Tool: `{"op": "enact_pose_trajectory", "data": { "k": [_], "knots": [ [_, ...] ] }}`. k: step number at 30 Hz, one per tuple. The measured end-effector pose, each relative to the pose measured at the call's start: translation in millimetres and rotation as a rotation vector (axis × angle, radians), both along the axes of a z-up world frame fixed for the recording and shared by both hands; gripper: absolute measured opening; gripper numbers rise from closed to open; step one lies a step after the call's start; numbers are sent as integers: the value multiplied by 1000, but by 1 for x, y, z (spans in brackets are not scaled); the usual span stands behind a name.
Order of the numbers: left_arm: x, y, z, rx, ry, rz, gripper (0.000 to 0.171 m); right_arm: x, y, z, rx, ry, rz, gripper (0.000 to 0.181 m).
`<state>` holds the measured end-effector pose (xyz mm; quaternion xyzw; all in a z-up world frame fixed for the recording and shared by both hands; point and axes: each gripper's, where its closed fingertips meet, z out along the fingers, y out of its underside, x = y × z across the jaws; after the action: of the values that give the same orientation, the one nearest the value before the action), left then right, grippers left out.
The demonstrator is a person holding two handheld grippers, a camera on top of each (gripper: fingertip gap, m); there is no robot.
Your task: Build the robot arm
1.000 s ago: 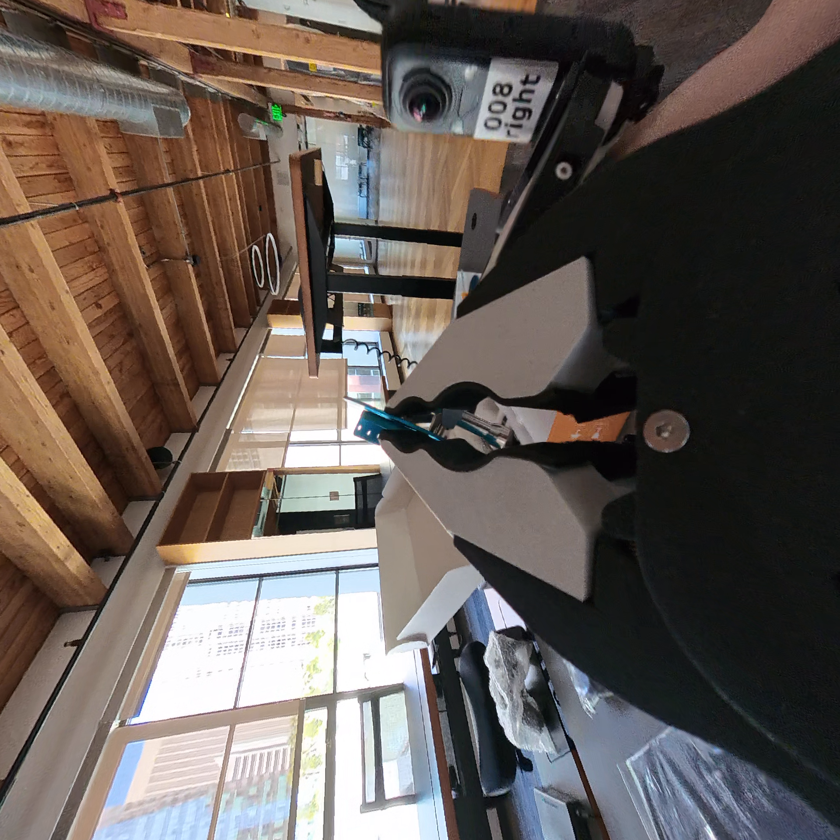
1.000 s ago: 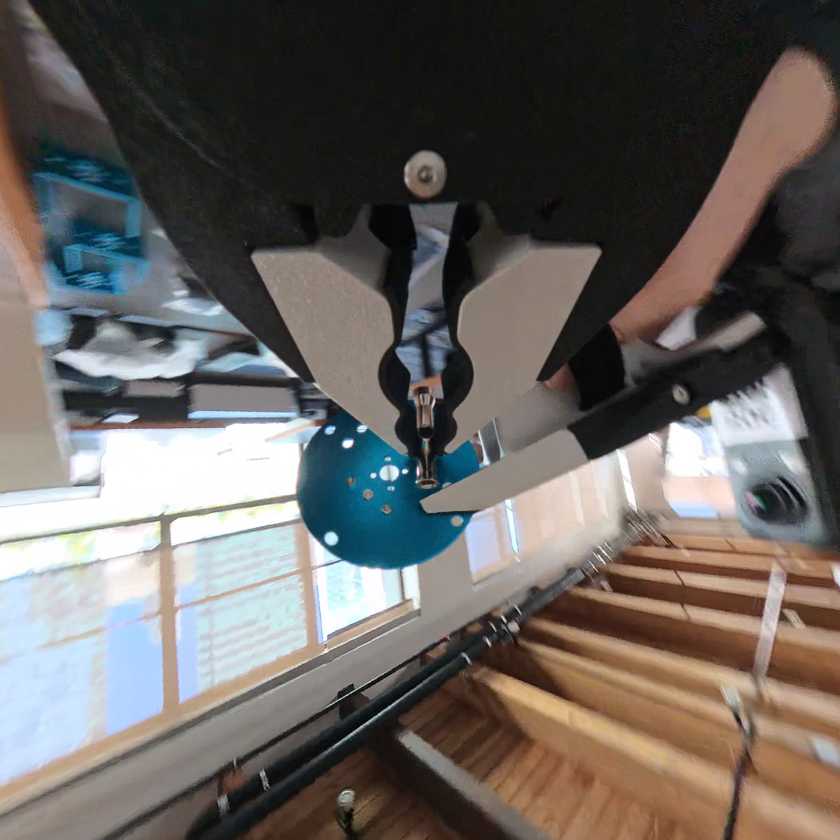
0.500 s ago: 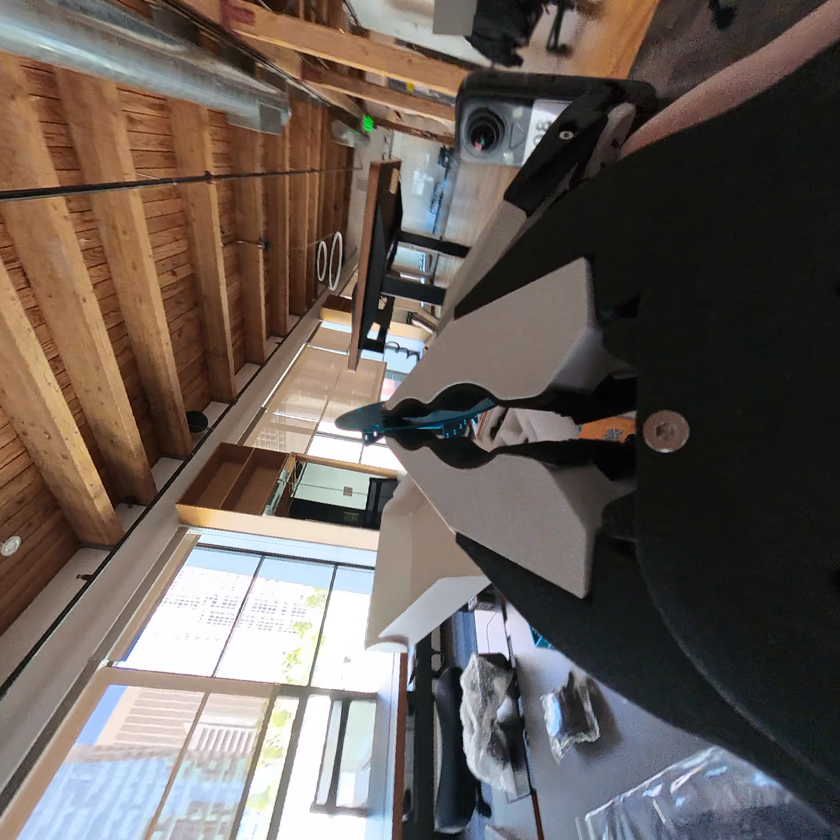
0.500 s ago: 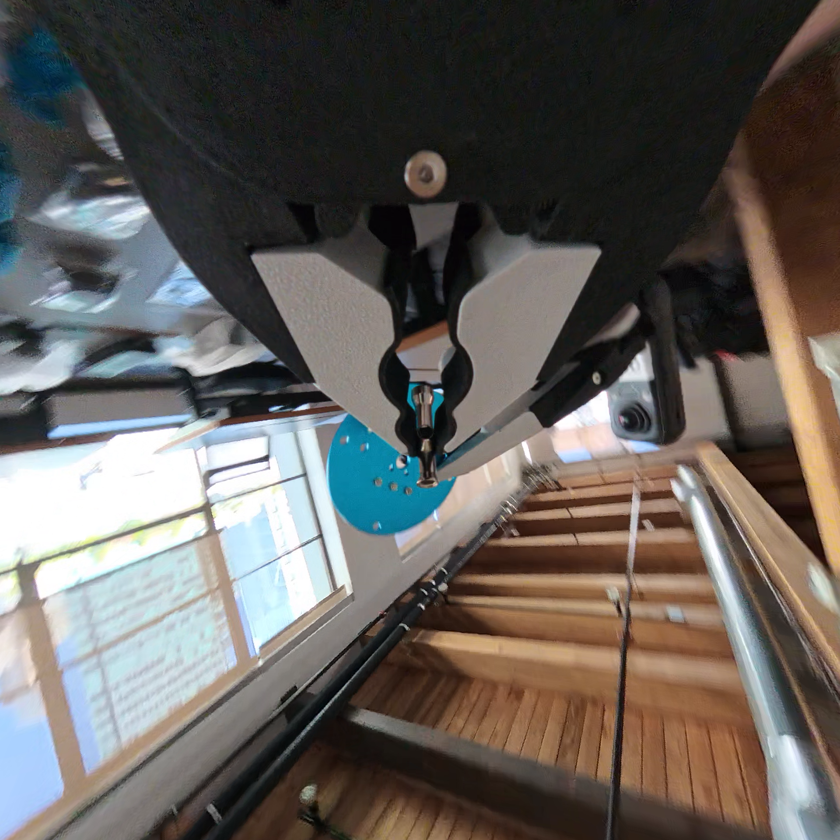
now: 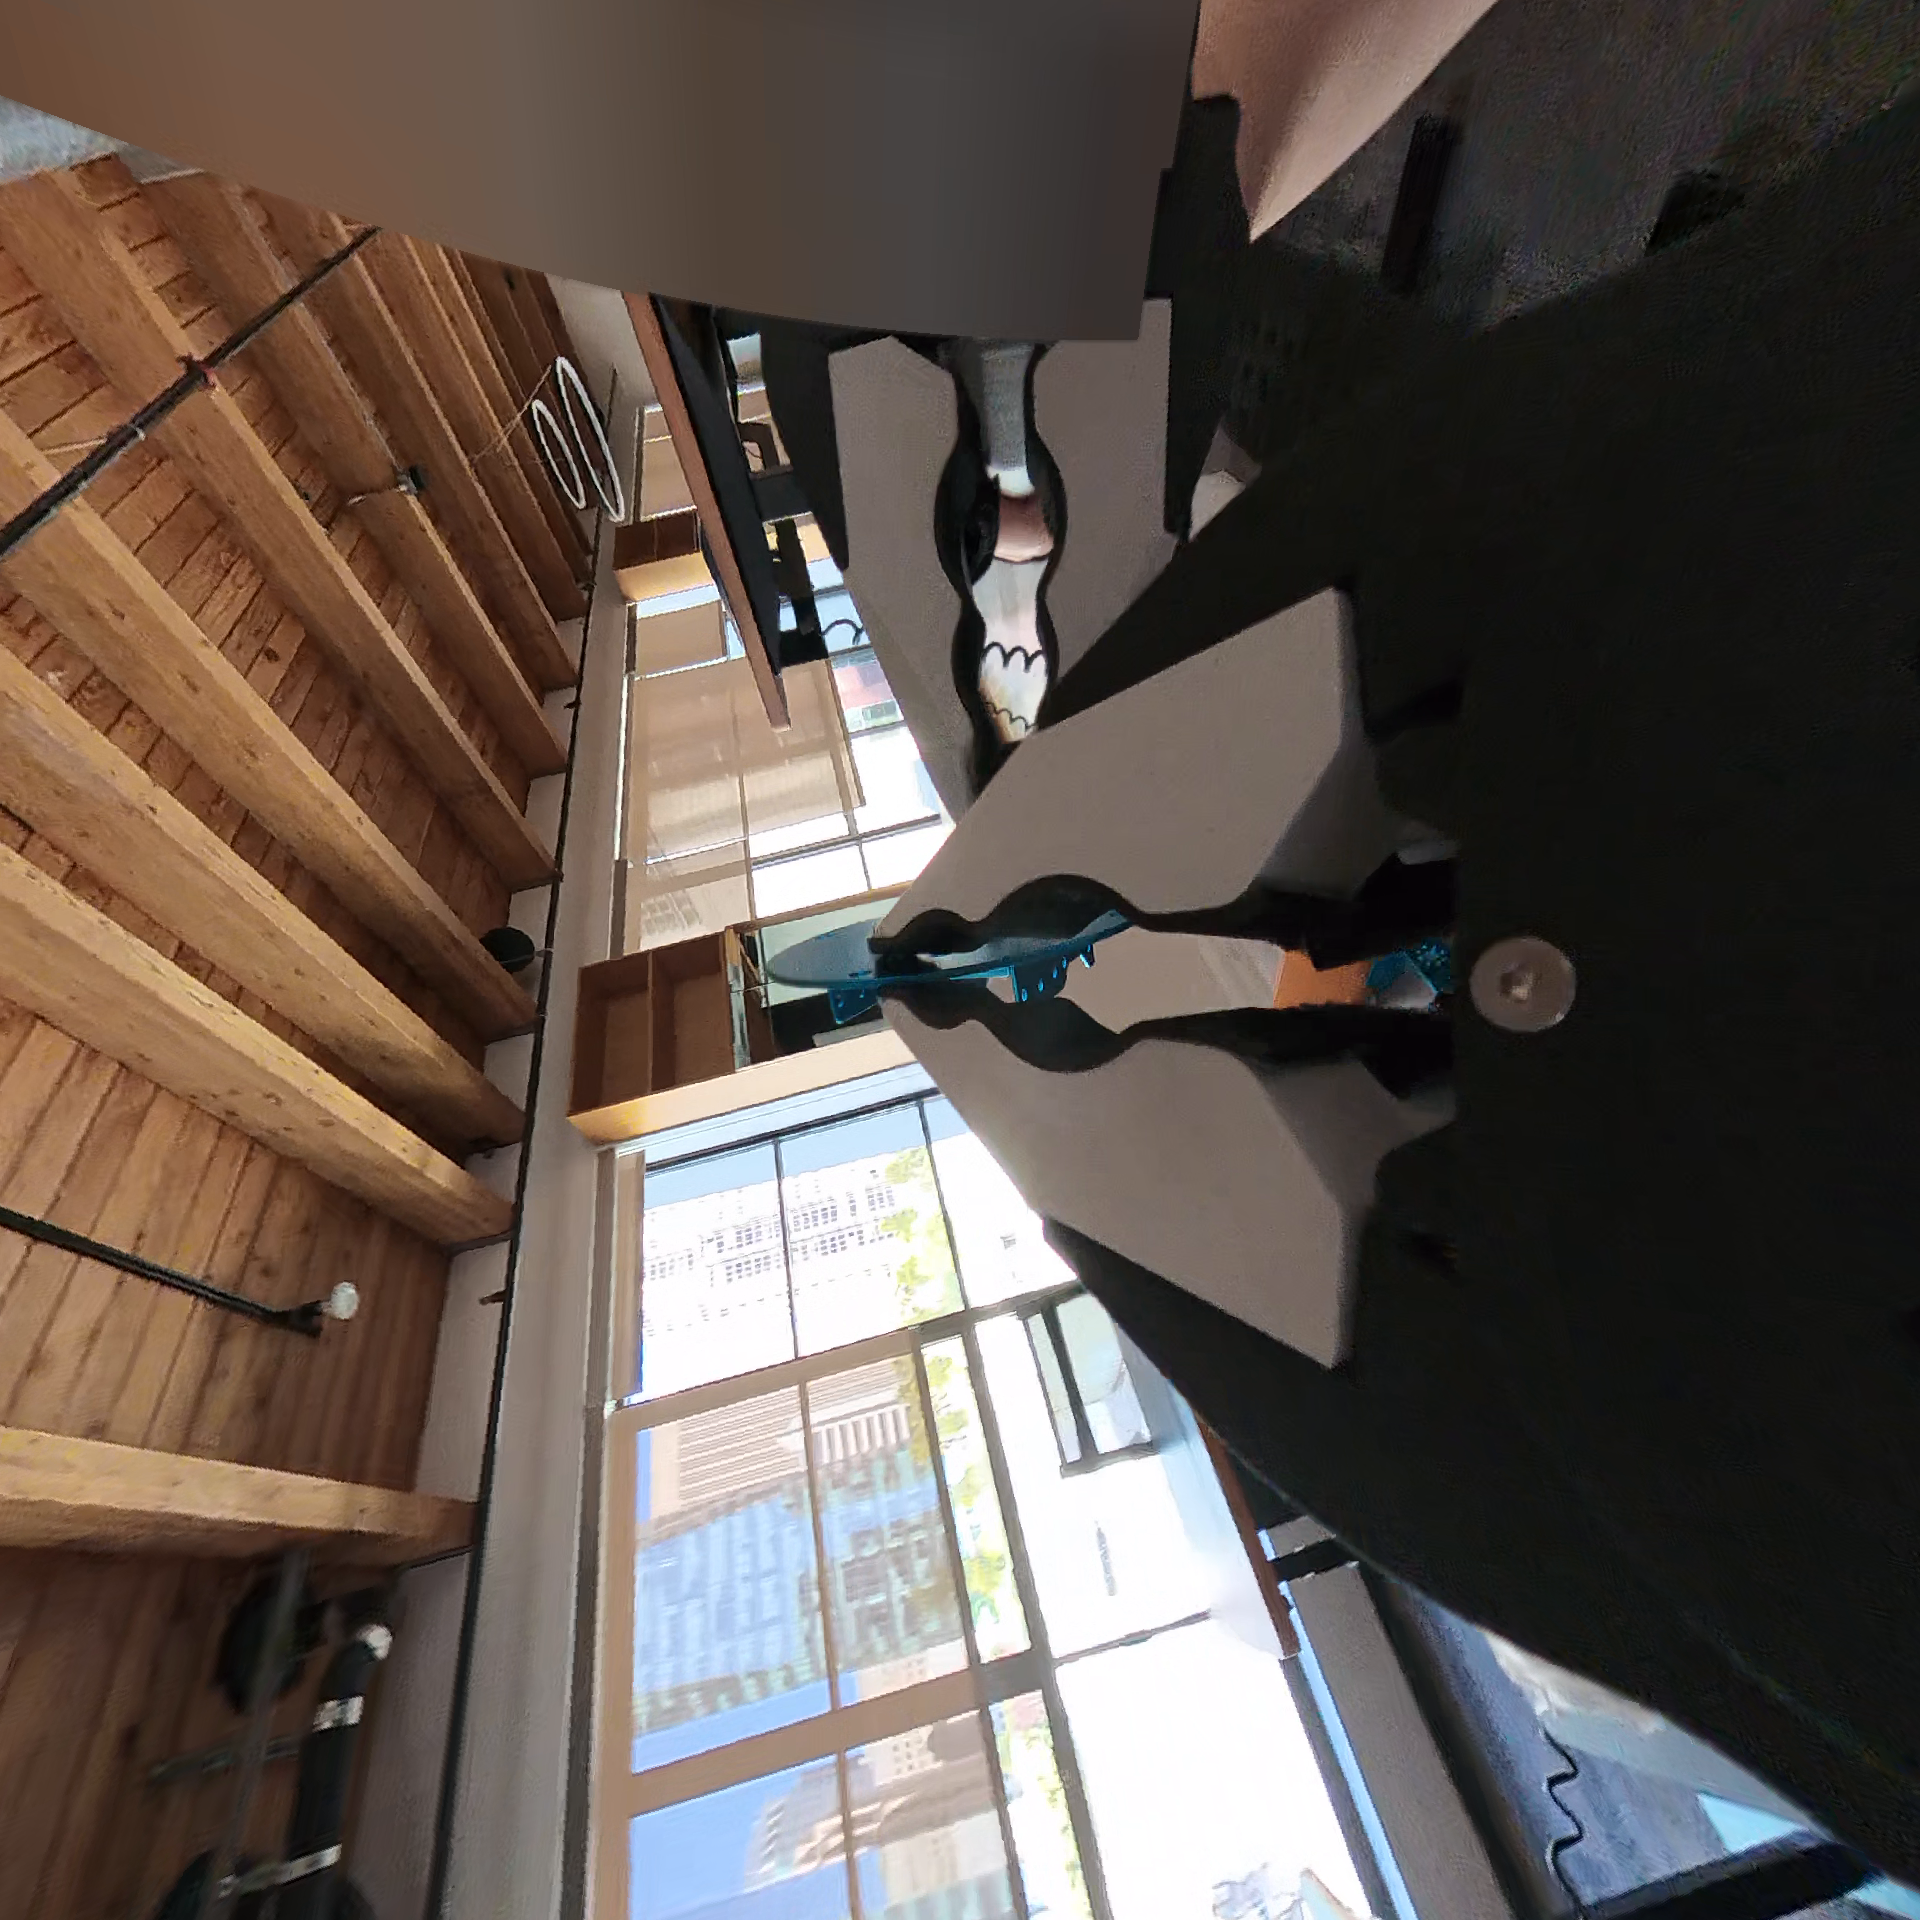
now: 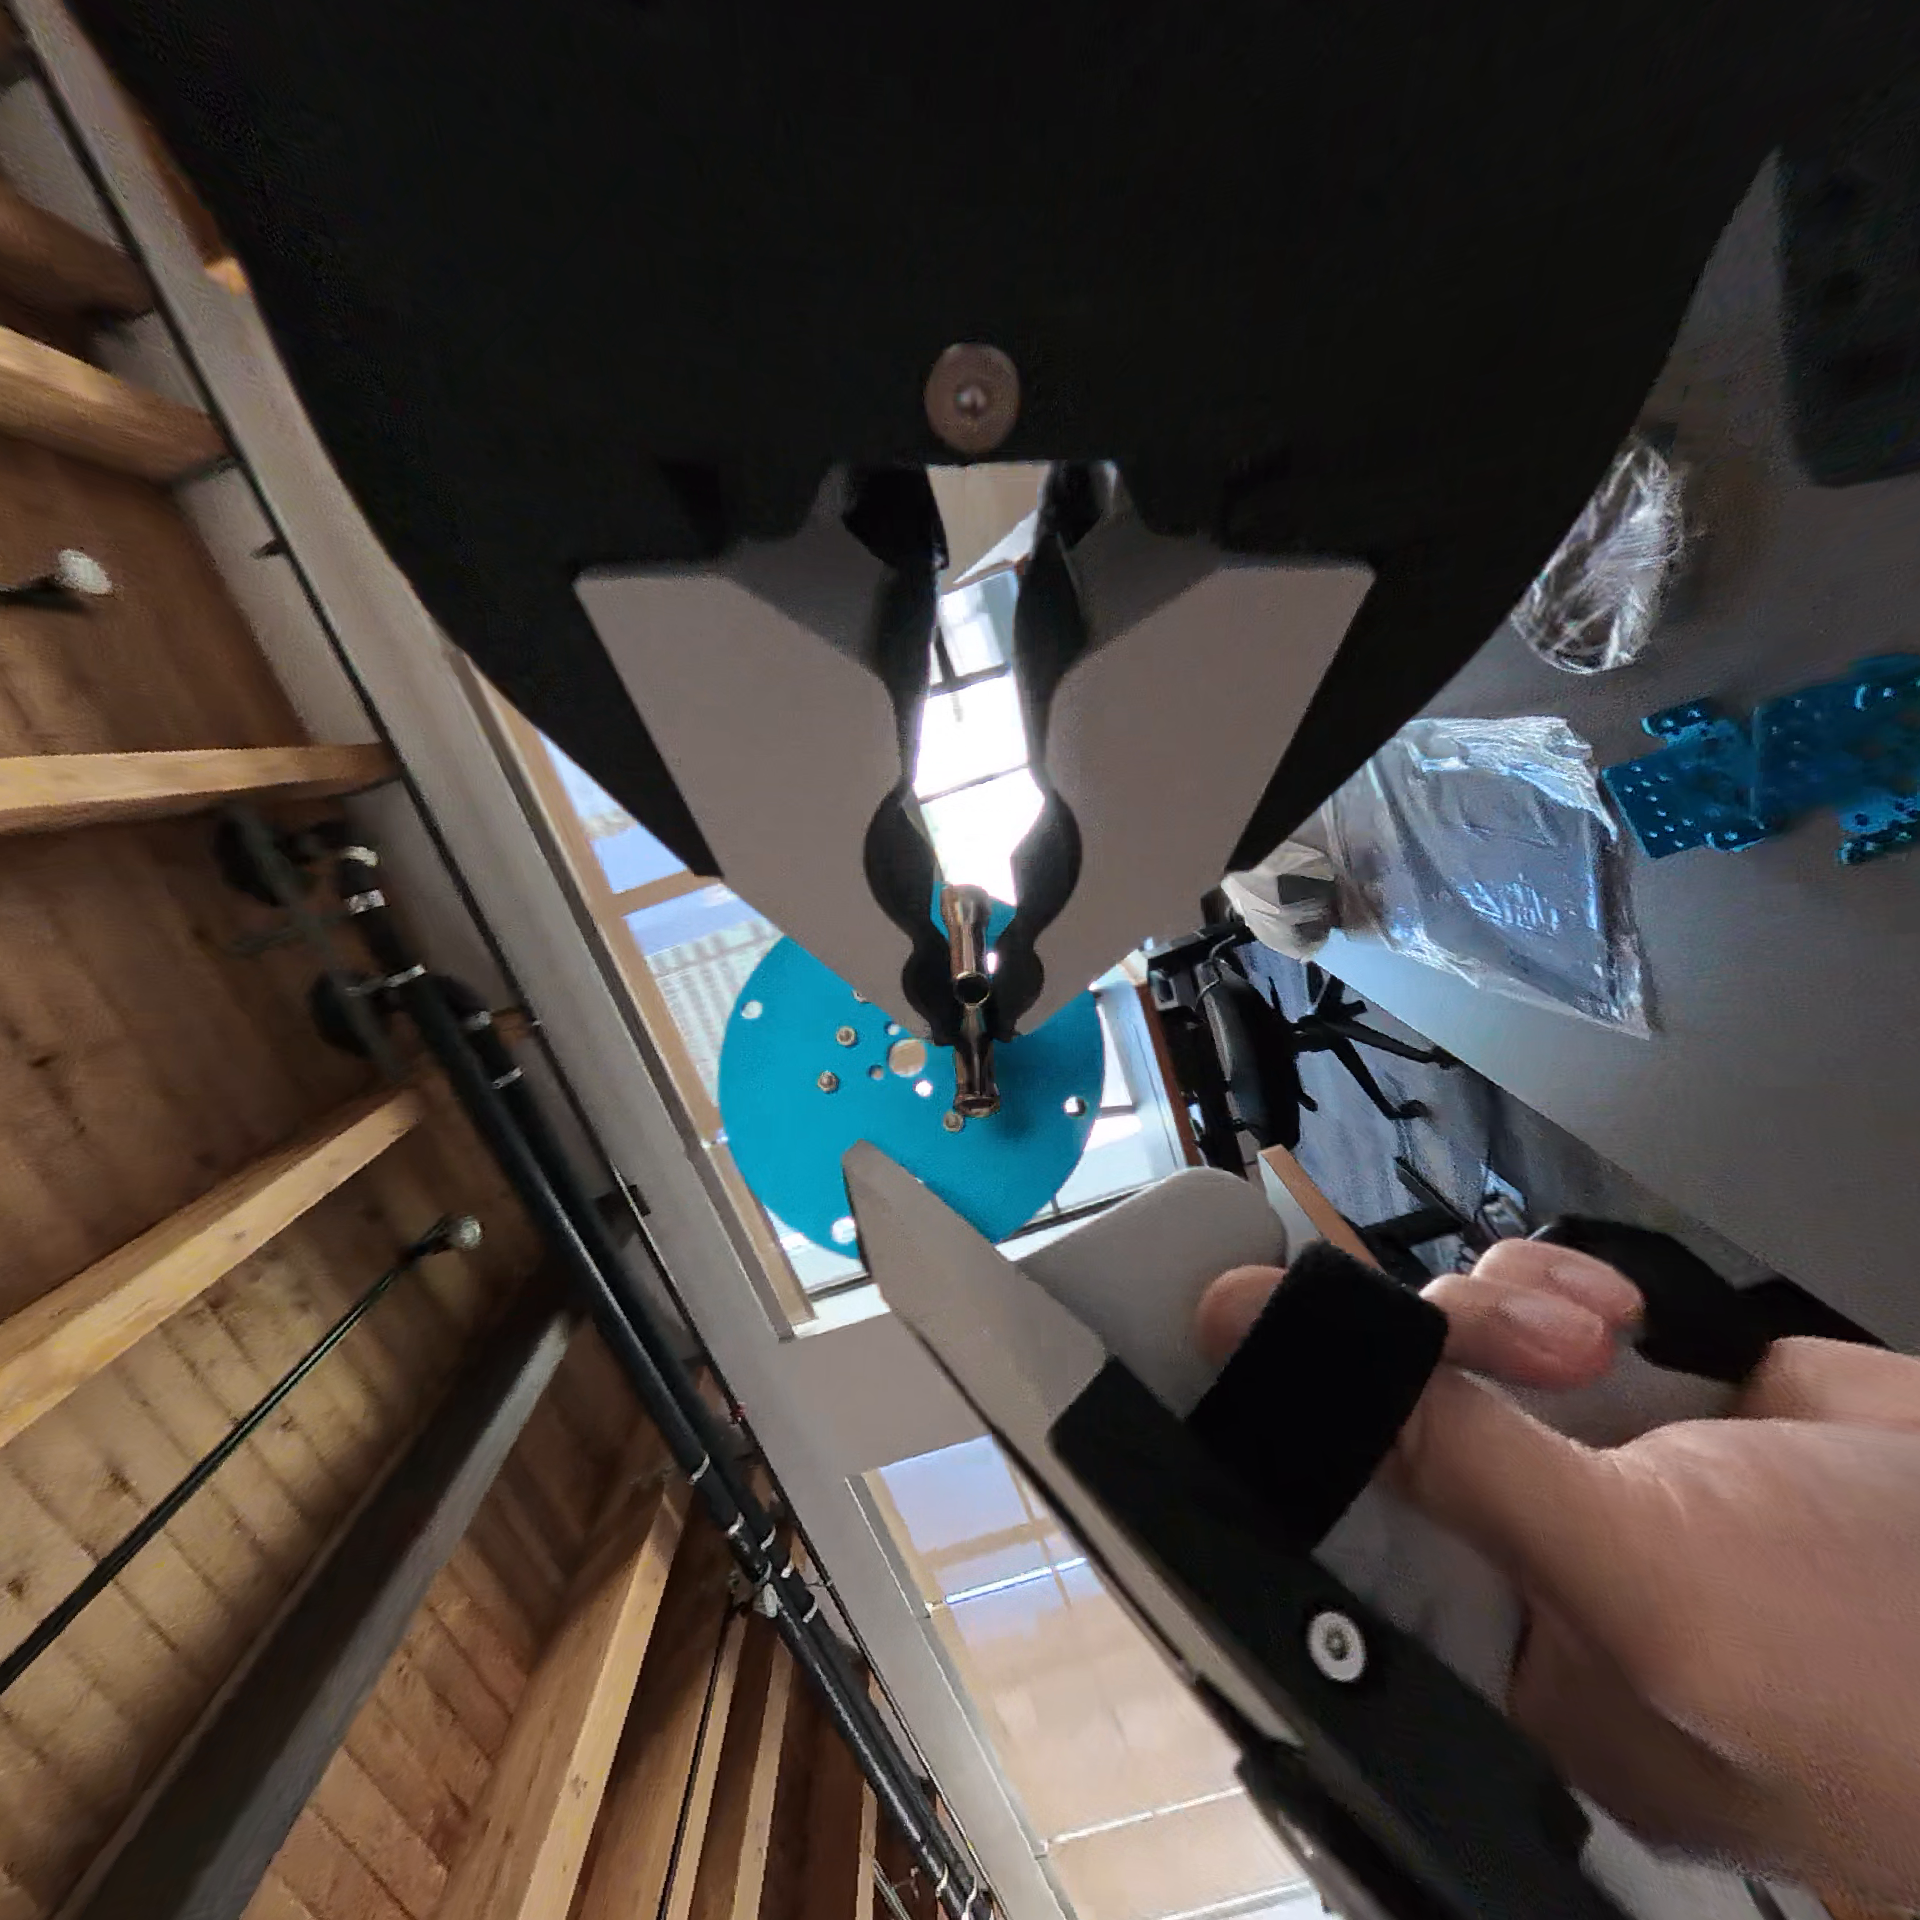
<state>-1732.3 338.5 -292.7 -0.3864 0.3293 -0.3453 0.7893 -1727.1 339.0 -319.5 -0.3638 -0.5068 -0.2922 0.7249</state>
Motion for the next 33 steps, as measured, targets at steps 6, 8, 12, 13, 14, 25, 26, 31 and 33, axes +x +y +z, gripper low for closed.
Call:
{"op": "enact_pose_trajectory", "data": {
  "k": [6, 8, 12, 13, 14, 25, 26, 31, 33],
  "knots": [
    [-4, -11, 6, 64, 6, 11, 2, -7, -5, 4, 51, -34, -15, 7],
    [-6, -10, 7, 64, 1, 12, 1, -8, -9, 7, 85, -47, -13, 6],
    [-5, -10, 7, 54, -5, -3, 2, -9, -6, 8, 75, -55, -25, 7],
    [-5, -10, 6, 52, -2, -1, 1, -9, -5, 9, 84, -60, -36, 7],
    [-4, -10, 6, 53, -2, -1, 1, -9, -6, 9, 85, -61, -37, 7],
    [-1, -1, 7, -153, -103, -69, 2, -10, 4, 8, 198, -106, -178, 7],
    [-2, 2, 7, -216, -133, -114, 2, -10, 5, 7, 219, -122, -204, 7],
    [-5, 15, 3, -387, -226, -205, 2, -13, 19, 3, 255, -234, -323, 7],
    [-5, 15, 1, -351, -214, -188, 3, -14, 21, 1, 250, -270, -319, 7]
  ]
}}
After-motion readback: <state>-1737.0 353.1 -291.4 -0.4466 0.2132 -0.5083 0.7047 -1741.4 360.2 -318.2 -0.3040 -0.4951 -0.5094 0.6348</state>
